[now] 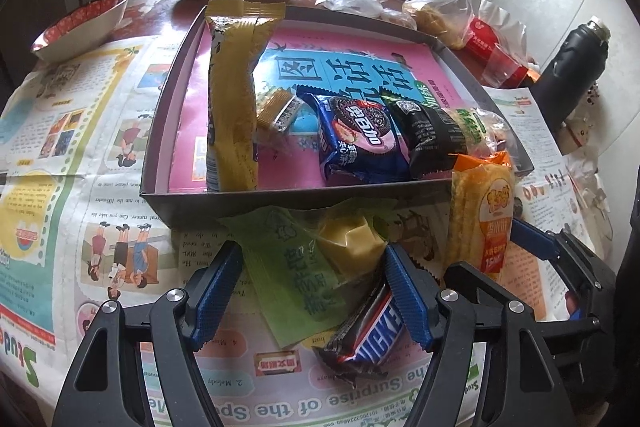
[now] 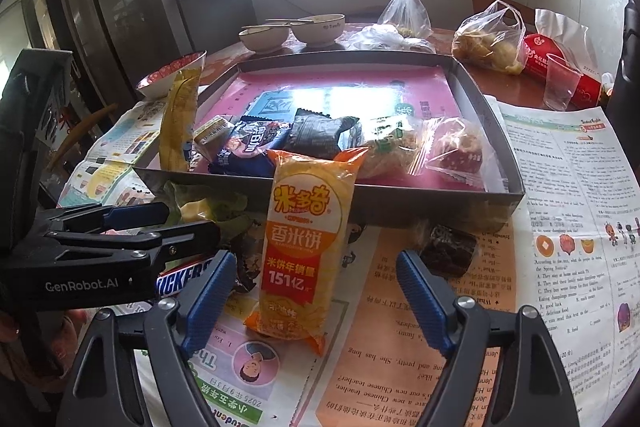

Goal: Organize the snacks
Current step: 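Move right tool to orange rice-cracker packet while left tool approaches Snickers bar, then grasp orange rice-cracker packet with right tool while left tool grasps pale green packet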

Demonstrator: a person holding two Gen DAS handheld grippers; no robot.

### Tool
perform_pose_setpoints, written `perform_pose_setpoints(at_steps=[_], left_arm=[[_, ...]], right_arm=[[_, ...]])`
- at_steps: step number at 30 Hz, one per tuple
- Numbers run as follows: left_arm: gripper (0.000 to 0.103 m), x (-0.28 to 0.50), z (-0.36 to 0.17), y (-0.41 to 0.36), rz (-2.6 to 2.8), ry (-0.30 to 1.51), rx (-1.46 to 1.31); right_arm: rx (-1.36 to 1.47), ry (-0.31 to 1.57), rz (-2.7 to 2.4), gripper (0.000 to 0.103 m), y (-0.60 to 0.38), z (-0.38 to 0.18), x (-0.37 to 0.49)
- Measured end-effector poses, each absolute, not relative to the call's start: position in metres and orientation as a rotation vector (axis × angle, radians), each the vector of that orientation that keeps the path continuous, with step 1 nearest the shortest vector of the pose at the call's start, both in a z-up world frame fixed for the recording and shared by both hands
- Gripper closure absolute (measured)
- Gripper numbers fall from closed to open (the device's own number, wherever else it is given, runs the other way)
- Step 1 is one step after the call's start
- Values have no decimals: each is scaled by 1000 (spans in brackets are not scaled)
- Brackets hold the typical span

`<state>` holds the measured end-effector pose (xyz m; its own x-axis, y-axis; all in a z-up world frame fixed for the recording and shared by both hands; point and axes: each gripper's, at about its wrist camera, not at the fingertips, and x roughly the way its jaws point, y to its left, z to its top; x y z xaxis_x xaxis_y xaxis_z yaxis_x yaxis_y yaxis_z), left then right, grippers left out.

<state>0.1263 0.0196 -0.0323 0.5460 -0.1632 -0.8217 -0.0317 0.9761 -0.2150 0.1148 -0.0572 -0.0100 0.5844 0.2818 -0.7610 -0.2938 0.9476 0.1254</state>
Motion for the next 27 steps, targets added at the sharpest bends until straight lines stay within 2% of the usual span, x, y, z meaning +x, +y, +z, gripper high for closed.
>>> perform_pose_setpoints(at_steps=[5,14,23,27], left_arm=[[45,126,-31,17,-109,975,-224],[61,124,-31,20,-196,966,-290],[73,121,-30,22,-264,948,-336],[75,117,-28,23,-276,945,-341]], right_arm=[[-14,893,338,32,-57,-13,117],[-5,911,361,68,-56,-19,121],[5,898,360,69,-58,-17,121],[10,884,359,70,-60,-12,119]])
